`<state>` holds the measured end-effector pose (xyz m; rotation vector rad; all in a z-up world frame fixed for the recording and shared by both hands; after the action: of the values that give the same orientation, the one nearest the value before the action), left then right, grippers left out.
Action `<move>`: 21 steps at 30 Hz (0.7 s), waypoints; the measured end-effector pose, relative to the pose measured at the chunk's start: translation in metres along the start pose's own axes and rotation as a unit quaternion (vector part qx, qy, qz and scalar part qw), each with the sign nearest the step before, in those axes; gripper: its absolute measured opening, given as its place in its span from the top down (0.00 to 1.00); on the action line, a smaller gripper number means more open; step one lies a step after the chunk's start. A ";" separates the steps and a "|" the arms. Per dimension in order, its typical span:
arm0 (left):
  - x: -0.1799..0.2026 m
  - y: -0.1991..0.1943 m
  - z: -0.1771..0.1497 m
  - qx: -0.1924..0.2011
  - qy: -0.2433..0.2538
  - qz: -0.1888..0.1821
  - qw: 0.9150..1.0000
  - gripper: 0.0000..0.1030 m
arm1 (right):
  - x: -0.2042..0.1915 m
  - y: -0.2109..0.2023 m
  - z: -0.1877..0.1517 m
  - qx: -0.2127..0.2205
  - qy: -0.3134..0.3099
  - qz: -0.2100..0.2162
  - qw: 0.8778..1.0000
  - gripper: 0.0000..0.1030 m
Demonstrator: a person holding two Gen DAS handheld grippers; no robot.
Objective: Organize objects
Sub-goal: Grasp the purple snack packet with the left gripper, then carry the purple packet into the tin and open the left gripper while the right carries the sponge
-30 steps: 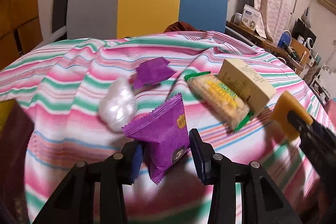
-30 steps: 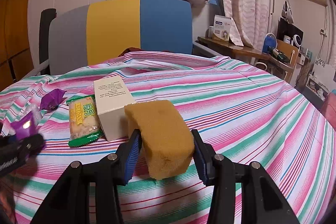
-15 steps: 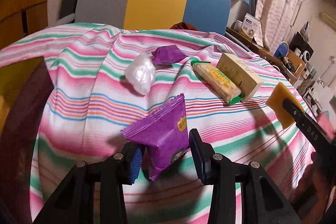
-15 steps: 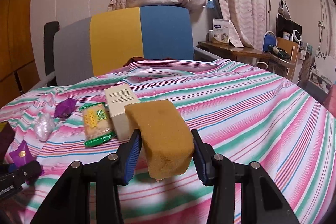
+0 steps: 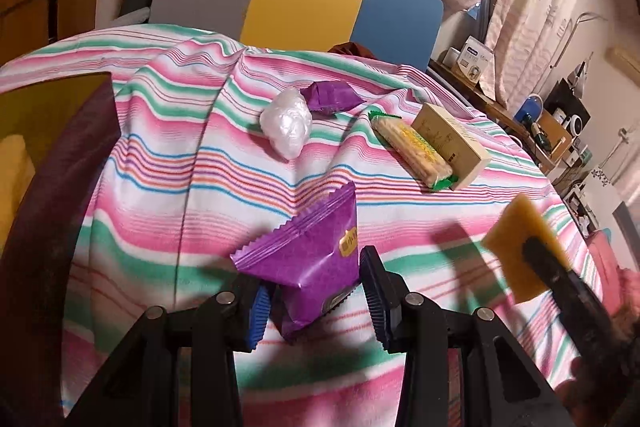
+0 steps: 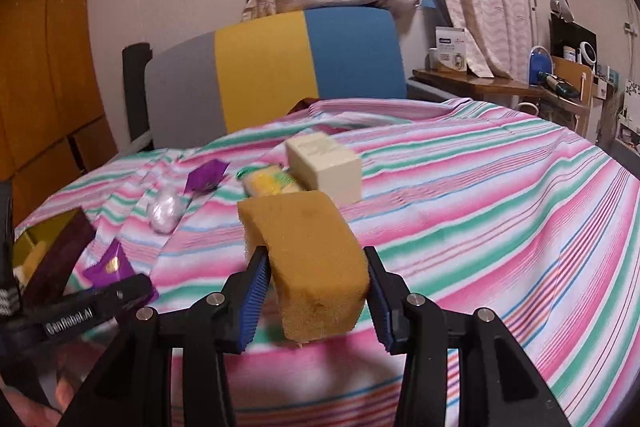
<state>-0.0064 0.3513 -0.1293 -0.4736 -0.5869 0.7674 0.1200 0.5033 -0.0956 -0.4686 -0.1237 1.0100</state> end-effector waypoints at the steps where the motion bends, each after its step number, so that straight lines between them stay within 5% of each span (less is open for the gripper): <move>1: 0.001 -0.004 0.000 0.000 0.004 -0.002 1.000 0.61 | 0.000 0.000 -0.001 -0.001 -0.002 -0.001 1.000 0.55; 8: 0.007 -0.047 -0.007 0.026 0.040 -0.024 0.999 0.63 | 0.000 0.003 -0.003 -0.005 -0.002 -0.009 1.000 0.55; 21: -0.035 -0.115 0.000 0.051 -0.008 -0.036 0.998 0.63 | -0.012 0.007 -0.006 -0.018 -0.038 -0.009 0.999 0.55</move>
<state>0.0308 0.2522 -0.0722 -0.3514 -0.5741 0.7303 0.1103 0.4944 -0.1029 -0.4620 -0.2141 1.0088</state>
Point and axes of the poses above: each gripper's, at about its wrist camera, not at the fingertips, and y roughly the way its jaws point, x to its right, z to its top, the point moved 6 cm from there along y, roughly the way its jaws point, and after that the axes turned 7 degrees about x, right-handed, at the moved point
